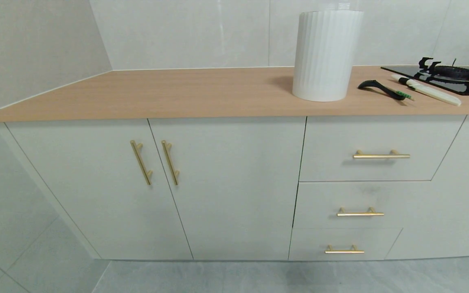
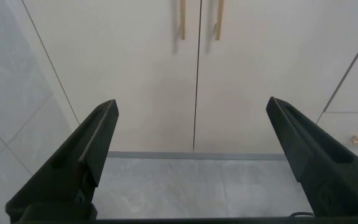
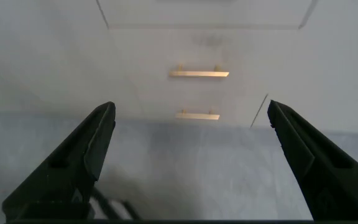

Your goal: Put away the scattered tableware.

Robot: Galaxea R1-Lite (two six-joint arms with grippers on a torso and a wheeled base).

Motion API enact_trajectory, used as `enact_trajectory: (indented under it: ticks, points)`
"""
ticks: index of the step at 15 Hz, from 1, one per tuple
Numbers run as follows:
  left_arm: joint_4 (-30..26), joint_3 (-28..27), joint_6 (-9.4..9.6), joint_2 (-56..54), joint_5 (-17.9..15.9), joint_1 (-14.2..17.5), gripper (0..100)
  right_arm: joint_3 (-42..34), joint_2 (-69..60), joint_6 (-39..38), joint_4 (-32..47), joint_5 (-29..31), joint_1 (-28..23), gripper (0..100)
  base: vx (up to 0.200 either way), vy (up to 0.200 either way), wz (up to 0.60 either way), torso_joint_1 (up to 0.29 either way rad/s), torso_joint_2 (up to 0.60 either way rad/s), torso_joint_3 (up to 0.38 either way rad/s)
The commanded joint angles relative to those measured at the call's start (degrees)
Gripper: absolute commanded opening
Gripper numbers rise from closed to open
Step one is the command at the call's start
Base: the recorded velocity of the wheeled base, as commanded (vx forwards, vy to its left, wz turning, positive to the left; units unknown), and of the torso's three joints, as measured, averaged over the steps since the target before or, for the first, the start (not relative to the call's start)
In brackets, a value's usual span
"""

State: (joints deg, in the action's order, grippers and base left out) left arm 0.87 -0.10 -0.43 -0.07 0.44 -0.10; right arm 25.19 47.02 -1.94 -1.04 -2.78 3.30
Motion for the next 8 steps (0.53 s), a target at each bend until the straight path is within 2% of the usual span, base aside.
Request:
enact_trajectory:
  ticks: [1, 6, 8]
  points:
    - [0.0, 0.0, -0.01, 0.1, 0.1, 0.0, 100, 13.6, 34.9, -0.2, -4.1, -2.3, 0.5, 100, 0.000, 0.000, 0.00, 0.000, 0.00, 0.000]
    - [0.0, 0.0, -0.01, 0.1, 0.0, 0.0, 100, 16.7, 55.9, 1.5, -16.5, -2.0, -1.4, 100, 0.000, 0.000, 0.00, 0.000, 0.00, 0.000]
    - [0.0, 0.0, -0.01, 0.1, 0.1, 0.0, 100, 19.6, 64.4, 1.5, -19.0, -1.6, -3.2, 100, 0.000, 0.000, 0.00, 0.000, 0.00, 0.000]
